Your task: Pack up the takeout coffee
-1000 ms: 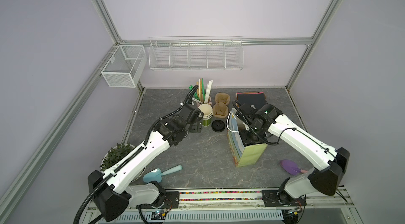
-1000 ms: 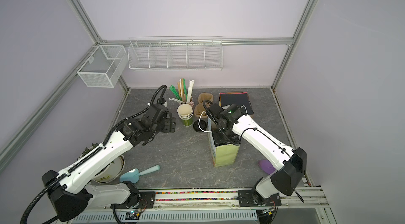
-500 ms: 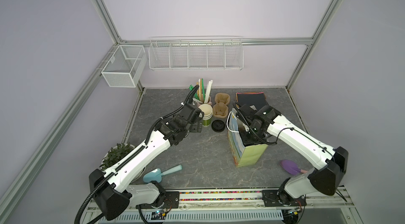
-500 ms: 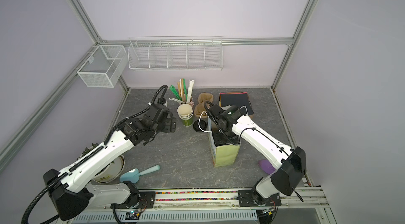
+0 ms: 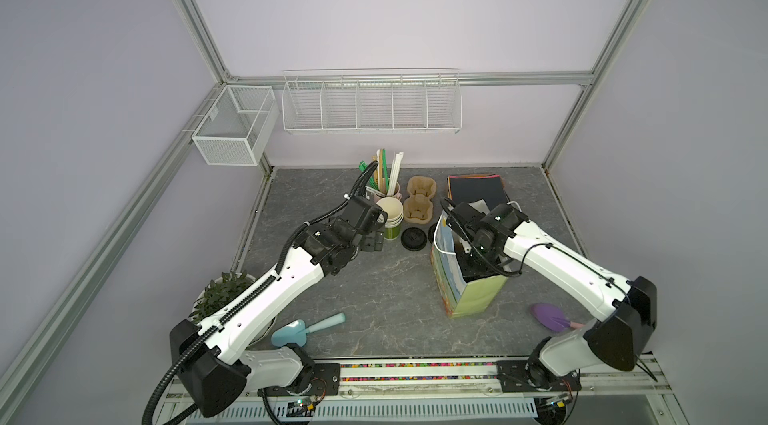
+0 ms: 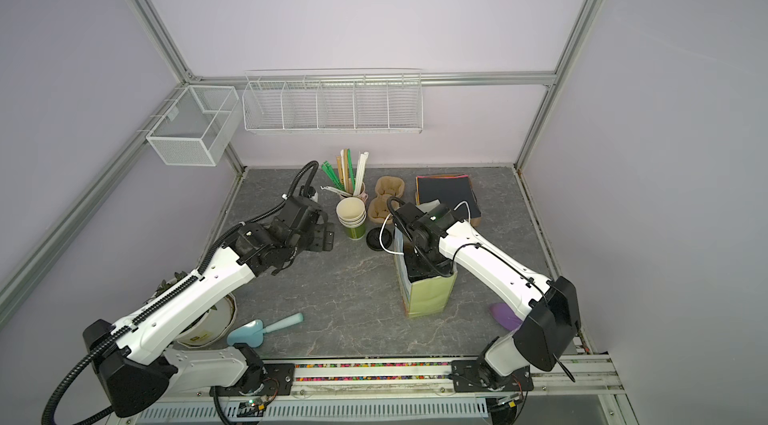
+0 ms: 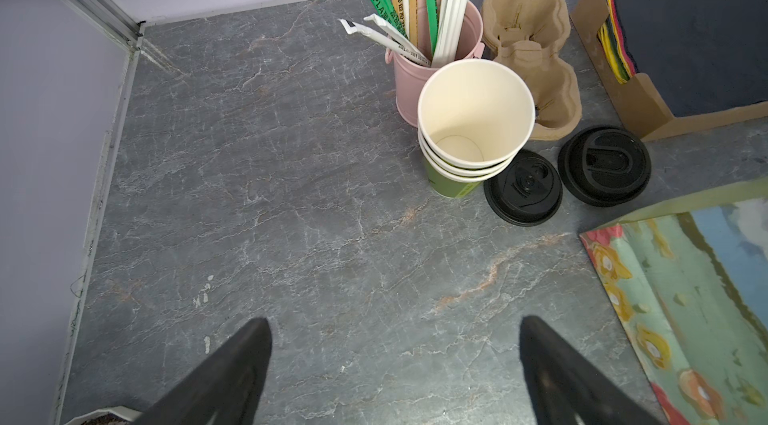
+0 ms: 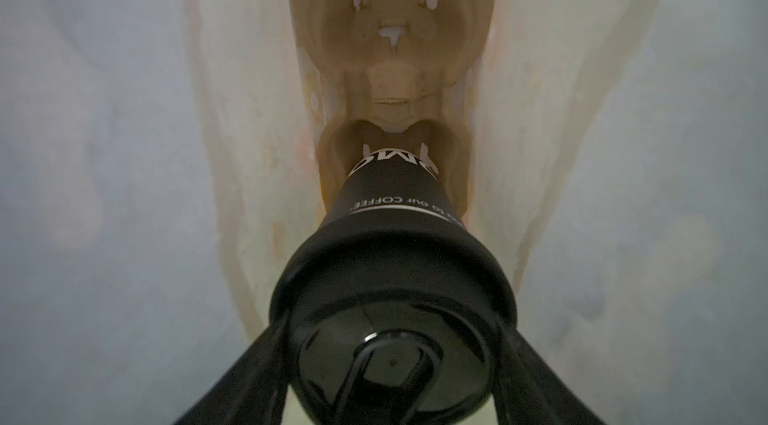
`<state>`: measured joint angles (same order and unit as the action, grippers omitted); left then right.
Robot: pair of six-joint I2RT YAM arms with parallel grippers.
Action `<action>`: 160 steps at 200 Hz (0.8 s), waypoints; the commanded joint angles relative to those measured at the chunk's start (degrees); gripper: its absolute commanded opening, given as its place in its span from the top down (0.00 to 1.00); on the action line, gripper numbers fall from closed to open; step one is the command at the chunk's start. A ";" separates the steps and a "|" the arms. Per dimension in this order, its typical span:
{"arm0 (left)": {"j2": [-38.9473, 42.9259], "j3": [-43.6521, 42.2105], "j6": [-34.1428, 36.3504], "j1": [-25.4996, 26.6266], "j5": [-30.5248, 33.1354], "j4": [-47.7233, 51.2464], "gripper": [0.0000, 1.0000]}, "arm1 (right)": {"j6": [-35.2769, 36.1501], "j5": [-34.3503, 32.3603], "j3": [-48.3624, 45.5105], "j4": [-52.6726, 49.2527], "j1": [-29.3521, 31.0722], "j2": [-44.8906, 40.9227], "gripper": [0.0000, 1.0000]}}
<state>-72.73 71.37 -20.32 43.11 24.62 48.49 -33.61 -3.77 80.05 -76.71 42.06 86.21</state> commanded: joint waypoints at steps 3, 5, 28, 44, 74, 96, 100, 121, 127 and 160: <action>-0.56 1.52 0.78 -0.23 0.87 1.38 0.06 | 0.08 0.87 -1.46 0.60 -0.49 0.45 0.30; -0.61 1.52 0.80 -0.22 0.87 1.40 0.07 | 0.04 0.80 -1.49 0.68 -0.45 0.45 0.30; -0.66 1.58 0.80 -0.22 0.95 1.51 0.06 | 0.10 1.02 -2.24 1.20 -0.44 0.52 0.30; -0.74 1.58 0.80 -0.23 0.99 1.47 0.06 | 0.11 1.00 -2.61 1.57 -0.57 0.43 0.30; -0.88 1.51 0.79 -0.23 1.07 1.52 0.06 | -0.23 0.24 -2.72 1.91 -0.57 0.02 0.30; -1.01 1.61 0.81 -0.22 1.06 1.56 0.06 | -0.57 0.33 -2.68 2.55 -0.26 -0.67 0.30; -1.04 1.63 0.85 -0.22 1.08 1.60 0.06 | -0.66 0.27 -2.62 2.56 -0.10 -0.85 0.30; -1.13 1.59 0.85 -0.27 1.04 1.61 0.06 | -1.34 -1.50 -1.38 1.45 0.66 -1.68 0.30; -1.17 1.63 0.80 -0.27 1.05 1.53 0.06 | -1.49 -2.03 -1.07 1.02 0.93 -1.92 0.30; -1.36 1.71 0.84 -0.22 1.12 1.61 0.06 | -2.60 -2.77 -0.68 0.60 1.97 -3.58 0.30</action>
<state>-73.47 71.46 -20.29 43.11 24.64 48.56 -34.33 -4.99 78.81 -75.16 43.29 85.01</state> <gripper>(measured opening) 0.935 0.698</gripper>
